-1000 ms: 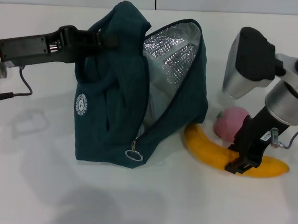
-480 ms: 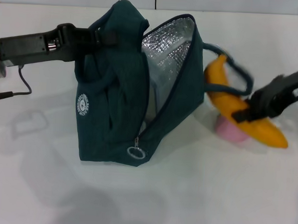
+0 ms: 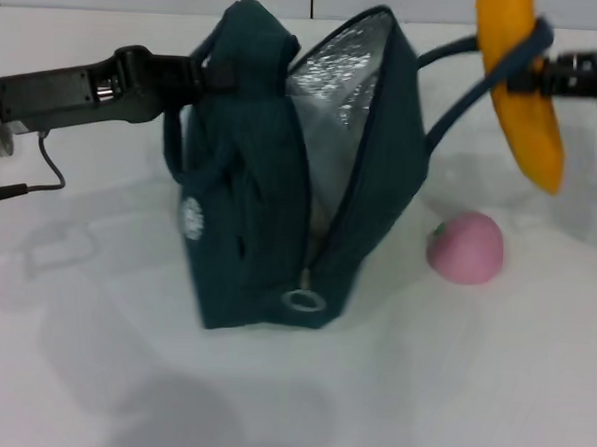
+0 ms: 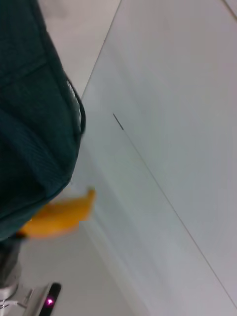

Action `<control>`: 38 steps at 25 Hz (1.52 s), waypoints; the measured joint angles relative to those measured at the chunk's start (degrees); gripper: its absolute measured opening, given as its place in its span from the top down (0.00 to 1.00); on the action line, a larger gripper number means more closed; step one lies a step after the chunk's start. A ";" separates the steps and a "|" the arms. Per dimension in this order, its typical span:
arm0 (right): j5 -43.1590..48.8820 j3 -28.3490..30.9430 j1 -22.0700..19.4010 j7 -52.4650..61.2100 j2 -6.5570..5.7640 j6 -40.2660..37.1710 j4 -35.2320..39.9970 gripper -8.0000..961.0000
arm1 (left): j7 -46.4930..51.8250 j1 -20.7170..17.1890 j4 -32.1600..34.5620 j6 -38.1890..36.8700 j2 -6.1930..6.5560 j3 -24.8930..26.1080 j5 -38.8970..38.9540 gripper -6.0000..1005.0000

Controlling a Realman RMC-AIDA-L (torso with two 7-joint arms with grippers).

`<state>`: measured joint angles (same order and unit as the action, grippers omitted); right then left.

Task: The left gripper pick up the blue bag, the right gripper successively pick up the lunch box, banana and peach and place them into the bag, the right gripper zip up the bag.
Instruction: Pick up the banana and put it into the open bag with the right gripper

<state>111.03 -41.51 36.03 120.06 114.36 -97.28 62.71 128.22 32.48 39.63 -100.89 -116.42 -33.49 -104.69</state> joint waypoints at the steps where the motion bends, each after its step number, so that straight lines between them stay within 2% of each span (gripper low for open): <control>1: -3.24 0.07 -0.67 -1.03 -0.04 0.11 -0.79 0.59 | -0.02 -0.03 -0.12 0.00 -0.01 0.00 0.00 0.95; 3: -10.38 0.19 -1.95 -3.48 0.00 0.30 -3.67 0.59 | -0.06 -0.04 -0.37 -0.02 -0.02 0.00 0.01 0.95; 6: -14.21 0.24 -2.22 -5.11 0.14 0.36 -7.04 0.59 | -0.07 -0.08 -0.43 -0.03 -0.03 -0.02 0.01 0.95; 12: -14.53 -0.43 -1.89 -6.05 -0.82 0.49 -11.04 0.59 | -0.07 -0.15 -0.43 0.00 -0.03 0.00 0.02 0.95; 17: -14.29 -2.43 -2.05 -5.74 -1.45 0.38 -11.48 0.59 | -0.07 -0.14 -0.43 0.00 -0.03 0.00 0.02 0.95; 24: -7.54 -3.85 -1.57 -1.64 -2.54 -0.38 -10.26 0.59 | -0.08 -0.14 -0.43 0.00 -0.10 0.01 0.02 0.95; 32: -1.34 -7.17 0.72 2.91 -5.28 -1.33 -9.98 0.59 | -0.08 -0.04 -0.42 0.13 -0.05 0.01 0.04 0.95; 35: 1.92 -8.28 2.24 4.10 -5.52 -1.43 -9.96 0.59 | -0.07 0.10 -0.42 0.15 -0.14 0.00 0.06 0.95; 38: 5.18 -8.70 4.10 4.41 -5.20 -1.93 -9.67 0.59 | -0.07 0.18 -0.46 0.18 -0.17 0.00 0.07 0.95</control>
<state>116.21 -50.20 40.12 124.47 109.16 -99.21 53.05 128.15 32.66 39.17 -100.71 -116.58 -33.48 -104.62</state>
